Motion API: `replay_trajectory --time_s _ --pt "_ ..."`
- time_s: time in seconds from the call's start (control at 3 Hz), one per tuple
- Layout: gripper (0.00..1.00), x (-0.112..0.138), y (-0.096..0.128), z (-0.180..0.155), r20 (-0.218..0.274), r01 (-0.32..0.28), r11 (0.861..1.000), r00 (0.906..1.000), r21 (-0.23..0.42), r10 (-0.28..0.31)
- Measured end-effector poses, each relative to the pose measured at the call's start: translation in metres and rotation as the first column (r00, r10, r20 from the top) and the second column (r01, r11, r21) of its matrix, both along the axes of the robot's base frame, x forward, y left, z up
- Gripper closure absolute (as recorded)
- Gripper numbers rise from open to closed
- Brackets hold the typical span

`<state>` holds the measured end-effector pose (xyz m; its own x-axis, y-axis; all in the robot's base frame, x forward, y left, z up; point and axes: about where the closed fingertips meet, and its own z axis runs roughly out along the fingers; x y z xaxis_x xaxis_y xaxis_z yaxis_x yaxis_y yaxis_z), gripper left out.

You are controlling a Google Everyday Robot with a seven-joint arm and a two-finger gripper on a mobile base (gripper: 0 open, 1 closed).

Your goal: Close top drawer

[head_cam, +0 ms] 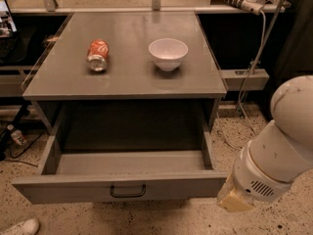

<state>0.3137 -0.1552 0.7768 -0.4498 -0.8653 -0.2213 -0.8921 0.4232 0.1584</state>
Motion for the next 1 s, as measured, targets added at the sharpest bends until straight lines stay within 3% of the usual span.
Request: replay_trajectory --time_s 0.33,1.0 --pt "1.0 0.003 0.006 -0.024 -0.001 0.013 1.0 0.9999 -0.014 -0.013" --pt "1.0 0.041 0.011 -0.083 0.058 0.084 0.995 0.995 -0.044 -0.081"
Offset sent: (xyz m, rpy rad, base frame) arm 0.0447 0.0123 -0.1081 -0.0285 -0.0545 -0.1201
